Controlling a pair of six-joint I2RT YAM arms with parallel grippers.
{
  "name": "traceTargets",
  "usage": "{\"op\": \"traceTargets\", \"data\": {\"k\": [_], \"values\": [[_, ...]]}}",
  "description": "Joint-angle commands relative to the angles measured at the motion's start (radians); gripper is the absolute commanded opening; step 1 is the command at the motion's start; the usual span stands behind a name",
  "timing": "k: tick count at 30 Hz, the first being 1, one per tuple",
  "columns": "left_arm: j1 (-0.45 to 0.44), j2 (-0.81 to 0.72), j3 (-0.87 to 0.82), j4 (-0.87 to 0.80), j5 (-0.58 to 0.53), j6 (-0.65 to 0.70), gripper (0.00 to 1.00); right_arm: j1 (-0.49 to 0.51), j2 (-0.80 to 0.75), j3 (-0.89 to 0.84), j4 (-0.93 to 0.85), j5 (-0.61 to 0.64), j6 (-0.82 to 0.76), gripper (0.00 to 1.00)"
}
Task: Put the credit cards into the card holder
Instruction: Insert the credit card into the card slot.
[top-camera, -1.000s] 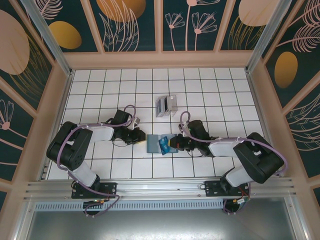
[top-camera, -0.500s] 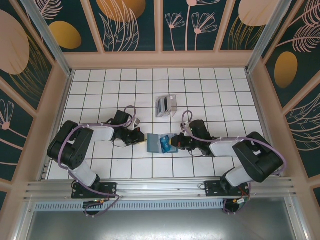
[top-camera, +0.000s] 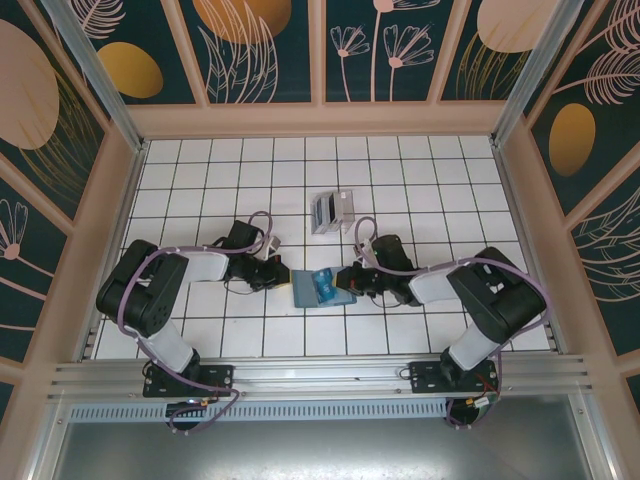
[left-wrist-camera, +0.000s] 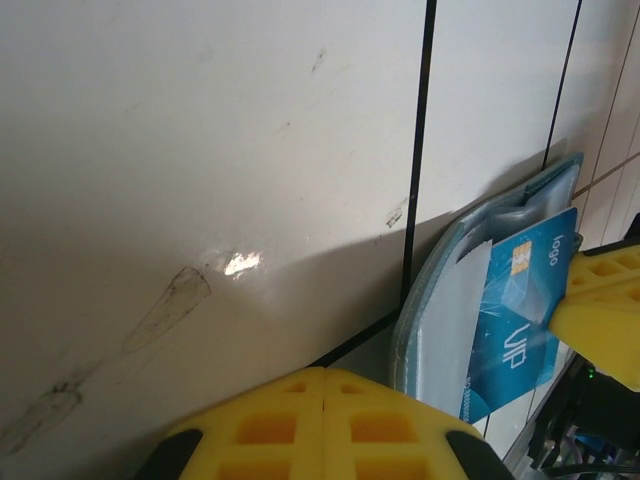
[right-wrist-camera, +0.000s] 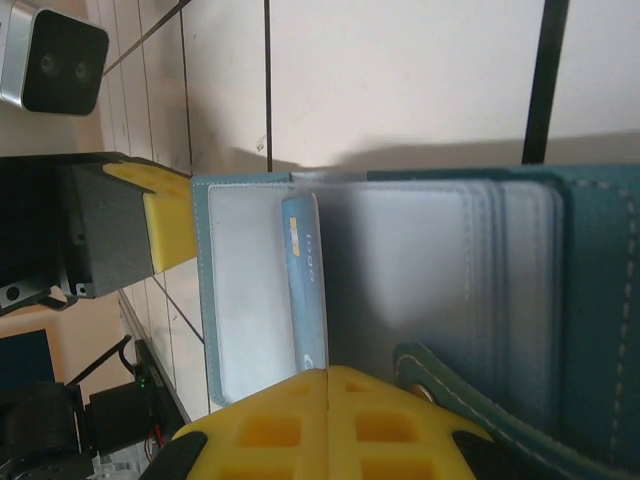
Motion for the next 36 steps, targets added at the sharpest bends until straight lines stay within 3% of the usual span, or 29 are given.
{"op": "traceTargets", "data": {"k": [1,12,22,36], "values": [[-0.008,0.048,0.014,0.009,-0.005,0.005,0.04,0.011,0.038,0.030,0.010,0.014,-0.016,0.00],[-0.008,0.051,-0.002,0.014,-0.005,0.002,0.04,0.078,0.077,0.053,0.025,0.063,0.028,0.02],[-0.008,0.053,-0.014,0.026,-0.009,-0.006,0.03,0.131,-0.024,0.083,-0.158,0.141,0.008,0.18],[-0.008,0.034,-0.029,0.047,0.003,-0.027,0.02,0.205,0.019,0.200,-0.277,0.183,-0.040,0.10]]}}
